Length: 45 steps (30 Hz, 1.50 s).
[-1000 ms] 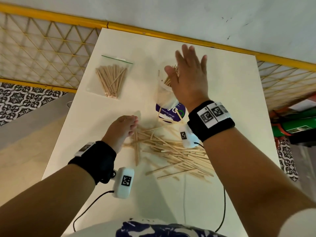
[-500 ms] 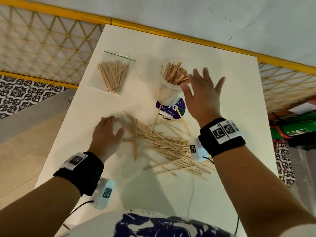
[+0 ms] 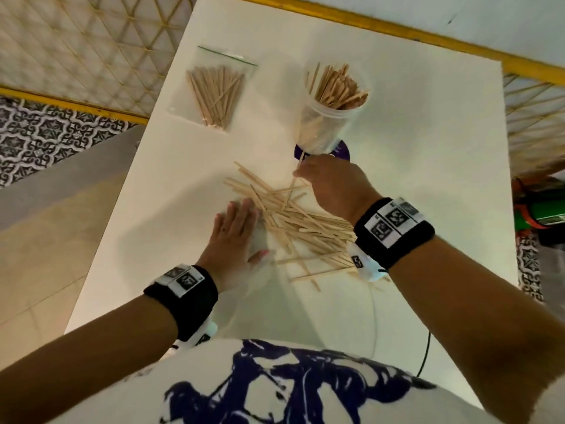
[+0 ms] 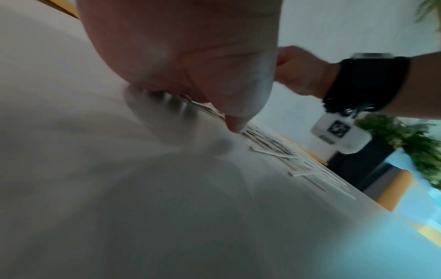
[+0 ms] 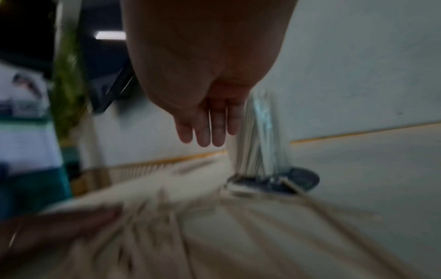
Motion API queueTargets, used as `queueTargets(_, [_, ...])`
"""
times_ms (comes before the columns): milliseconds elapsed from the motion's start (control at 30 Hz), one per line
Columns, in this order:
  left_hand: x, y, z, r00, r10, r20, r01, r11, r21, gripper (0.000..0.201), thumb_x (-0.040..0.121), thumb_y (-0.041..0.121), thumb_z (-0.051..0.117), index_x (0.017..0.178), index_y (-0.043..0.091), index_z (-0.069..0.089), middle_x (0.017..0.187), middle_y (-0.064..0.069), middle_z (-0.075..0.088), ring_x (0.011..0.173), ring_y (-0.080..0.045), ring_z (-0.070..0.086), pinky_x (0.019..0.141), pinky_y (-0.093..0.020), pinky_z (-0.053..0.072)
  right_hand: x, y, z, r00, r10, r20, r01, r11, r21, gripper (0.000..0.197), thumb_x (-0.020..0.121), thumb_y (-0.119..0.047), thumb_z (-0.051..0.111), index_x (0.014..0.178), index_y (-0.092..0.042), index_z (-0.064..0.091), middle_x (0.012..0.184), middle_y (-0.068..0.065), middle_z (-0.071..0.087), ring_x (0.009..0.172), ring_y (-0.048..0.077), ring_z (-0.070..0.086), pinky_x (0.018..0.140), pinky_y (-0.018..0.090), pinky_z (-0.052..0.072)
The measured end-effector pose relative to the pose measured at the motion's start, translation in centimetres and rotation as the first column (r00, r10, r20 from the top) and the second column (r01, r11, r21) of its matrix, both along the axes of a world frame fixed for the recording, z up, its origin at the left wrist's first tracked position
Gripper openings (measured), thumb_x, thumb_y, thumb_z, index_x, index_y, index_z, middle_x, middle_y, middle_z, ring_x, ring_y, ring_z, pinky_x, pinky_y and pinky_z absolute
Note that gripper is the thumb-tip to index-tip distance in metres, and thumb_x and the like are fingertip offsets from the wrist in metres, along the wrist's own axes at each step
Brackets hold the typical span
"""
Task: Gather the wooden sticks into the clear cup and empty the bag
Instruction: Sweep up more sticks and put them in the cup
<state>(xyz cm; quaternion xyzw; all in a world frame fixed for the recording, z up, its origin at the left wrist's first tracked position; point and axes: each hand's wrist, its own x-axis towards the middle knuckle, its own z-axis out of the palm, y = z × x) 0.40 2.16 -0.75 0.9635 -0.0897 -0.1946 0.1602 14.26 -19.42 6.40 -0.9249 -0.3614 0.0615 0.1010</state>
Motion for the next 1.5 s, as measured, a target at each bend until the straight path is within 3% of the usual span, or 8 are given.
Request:
queueTargets(367, [1.7, -0.9, 0.5, 0.983, -0.182, 0.024, 0.18, 0.981, 0.068, 0.09, 0.088, 0.056, 0.048, 0.151, 0.016, -0.004, 0.159, -0.006, -0.015, 0.144, -0.03, -0.018, 0.119, -0.046, -0.005, -3.7, -3.0, -5.0, 0.958, 0.105, -0.265, -0.135, 0.986, -0.098, 0.055, 0.097, -0.037, 0.026, 0.138, -0.008, 0.048, 0.154, 0.004, 0.037, 0.142, 0.022, 0.033, 0.117, 0.044, 0.025])
queueTargets(467, [3.3, -0.8, 0.7, 0.98, -0.199, 0.016, 0.196, 0.974, 0.115, 0.101, 0.082, 0.066, 0.049, 0.151, 0.019, -0.008, 0.158, -0.006, -0.018, 0.144, -0.03, -0.02, 0.115, -0.048, -0.01, -2.9, -5.0, -5.1, 0.964, -0.152, -0.218, 0.16, 0.987, 0.02, 0.06, 0.095, -0.046, 0.024, 0.137, -0.011, 0.05, 0.155, 0.006, 0.035, 0.146, 0.023, 0.026, 0.119, 0.047, 0.019])
queueTargets(567, [4.9, -1.3, 0.8, 0.984, -0.177, 0.015, 0.174, 0.977, 0.121, 0.107, 0.077, 0.069, 0.053, 0.151, 0.022, -0.008, 0.159, -0.007, -0.015, 0.145, -0.032, -0.017, 0.114, -0.055, -0.008, -1.1, -6.1, -5.2, 0.713, -0.546, -0.439, 0.612, 0.791, 0.009, 0.065, 0.099, -0.052, 0.027, 0.151, -0.015, 0.022, 0.163, 0.003, 0.008, 0.15, 0.02, 0.003, 0.122, 0.046, 0.003])
queueTargets(767, [6.1, -4.7, 0.9, 0.992, -0.113, 0.064, 0.105, 0.987, 0.123, 0.097, 0.078, 0.068, 0.051, 0.152, 0.021, 0.01, 0.161, -0.006, 0.008, 0.145, -0.033, 0.01, 0.115, -0.047, 0.012, -5.1, -4.4, -4.9, 0.76, -0.317, -0.567, 0.416, 0.908, 0.05, 0.052, 0.104, -0.029, 0.029, 0.152, -0.014, 0.016, 0.163, 0.002, 0.005, 0.15, 0.015, -0.002, 0.118, 0.032, -0.005])
queueTargets(900, [5.4, -4.5, 1.6, 0.982, -0.06, 0.178, 0.043, 0.994, 0.102, 0.088, 0.08, 0.068, 0.046, 0.149, 0.019, 0.021, 0.15, -0.008, 0.031, 0.132, -0.037, 0.031, 0.105, -0.047, 0.024, -7.4, -9.7, -4.2, 0.762, -0.481, -0.434, 0.601, 0.775, 0.197, 0.048, 0.103, -0.03, 0.036, 0.148, -0.012, 0.033, 0.159, 0.003, 0.021, 0.149, 0.016, 0.009, 0.122, 0.032, 0.004])
queueTargets(1067, [2.4, -4.2, 1.3, 0.951, -0.303, 0.06, 0.296, 0.949, 0.106, 0.125, 0.059, 0.08, 0.059, 0.15, 0.03, -0.01, 0.16, -0.007, -0.009, 0.144, -0.031, -0.021, 0.111, -0.061, -0.011, -9.1, -17.9, -5.5, 0.556, -0.751, -0.356, 0.768, 0.628, -0.124, 0.087, 0.086, -0.072, 0.009, 0.153, -0.017, 0.014, 0.163, 0.005, 0.003, 0.149, 0.03, -0.007, 0.119, 0.055, -0.003])
queueTargets(1367, [5.3, -11.7, 1.0, 0.938, -0.328, 0.112, 0.316, 0.942, 0.116, 0.121, 0.067, 0.082, 0.048, 0.15, 0.02, -0.013, 0.159, -0.011, -0.017, 0.143, -0.038, -0.021, 0.109, -0.064, -0.014, -12.2, -12.4, -6.5, 0.85, -0.409, -0.332, 0.347, 0.909, -0.231, 0.146, 0.042, -0.088, 0.059, 0.152, -0.021, -0.01, 0.161, 0.003, -0.018, 0.146, 0.03, -0.022, 0.113, 0.055, -0.016])
queueTargets(1500, [7.7, -13.1, 1.2, 0.911, -0.406, 0.074, 0.39, 0.905, 0.168, 0.111, 0.07, 0.075, 0.052, 0.152, 0.014, 0.009, 0.157, -0.011, 0.016, 0.145, -0.036, 0.006, 0.115, -0.061, -0.001, -10.8, -11.3, -6.3, 0.859, -0.446, -0.251, 0.425, 0.895, -0.136, 0.13, 0.05, -0.082, 0.059, 0.152, -0.017, 0.013, 0.16, 0.007, 0.014, 0.147, 0.033, 0.009, 0.119, 0.052, 0.008])
